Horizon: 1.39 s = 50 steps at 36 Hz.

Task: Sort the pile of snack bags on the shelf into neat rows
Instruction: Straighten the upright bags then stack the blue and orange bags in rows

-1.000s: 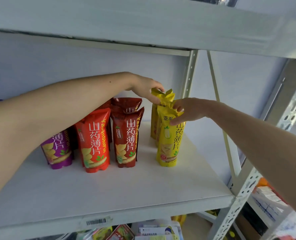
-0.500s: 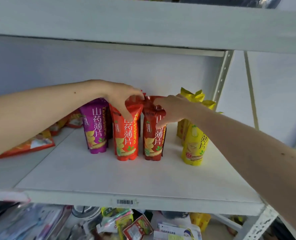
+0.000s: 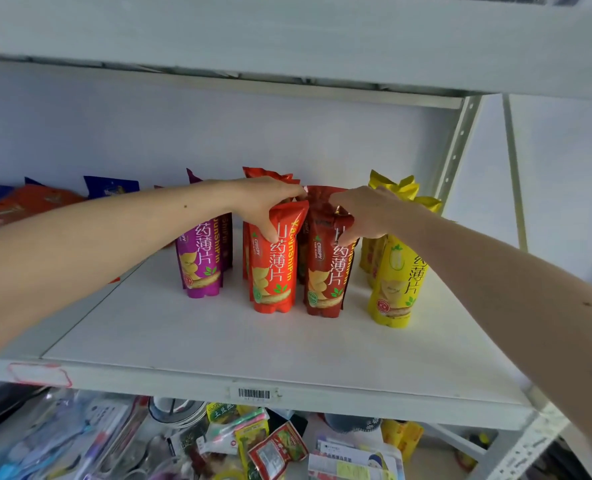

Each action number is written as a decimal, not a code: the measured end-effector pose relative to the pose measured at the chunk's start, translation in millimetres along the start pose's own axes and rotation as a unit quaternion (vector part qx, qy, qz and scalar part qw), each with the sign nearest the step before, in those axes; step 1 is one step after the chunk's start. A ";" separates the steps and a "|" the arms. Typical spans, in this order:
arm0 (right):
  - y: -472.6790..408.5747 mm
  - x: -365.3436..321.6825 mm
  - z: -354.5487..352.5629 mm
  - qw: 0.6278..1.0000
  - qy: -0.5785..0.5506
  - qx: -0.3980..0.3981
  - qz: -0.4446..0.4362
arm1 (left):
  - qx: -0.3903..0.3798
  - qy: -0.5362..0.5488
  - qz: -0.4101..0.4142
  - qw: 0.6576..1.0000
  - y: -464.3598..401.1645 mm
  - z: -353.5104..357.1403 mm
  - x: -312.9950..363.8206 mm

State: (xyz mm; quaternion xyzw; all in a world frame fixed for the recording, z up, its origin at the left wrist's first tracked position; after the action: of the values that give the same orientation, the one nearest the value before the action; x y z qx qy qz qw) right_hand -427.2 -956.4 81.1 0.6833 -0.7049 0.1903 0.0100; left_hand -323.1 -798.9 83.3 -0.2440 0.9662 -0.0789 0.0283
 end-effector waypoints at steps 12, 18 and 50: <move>-7.7 1.6 -15.9 0.994 -0.088 -0.067 0.010 | -0.016 0.054 -0.031 0.998 6.8 -12.4 -8.6; -29.4 17.4 -35.4 0.981 -0.185 0.009 0.058 | 0.062 0.133 -0.066 0.987 10.1 -40.1 -38.7; -102.1 29.8 5.7 0.991 -0.101 -0.063 0.067 | -0.040 0.095 -0.004 0.995 -48.0 -17.2 -84.4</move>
State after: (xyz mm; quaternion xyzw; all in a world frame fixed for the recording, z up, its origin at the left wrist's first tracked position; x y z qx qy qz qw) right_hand -329.0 -986.0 109.9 0.6480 -0.7572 0.0756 -0.0309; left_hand -228.1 -798.1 109.7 -0.2402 0.9659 -0.0633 -0.0734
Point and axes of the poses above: each hand's wrist, its own y-axis away from the middle knuckle, its own z-axis out of the palm, x = y × z, the point moved 3 cm from there along -y, towards the middle knuckle, and after that the axes turned 7 degrees about x, right-handed, at the moved point
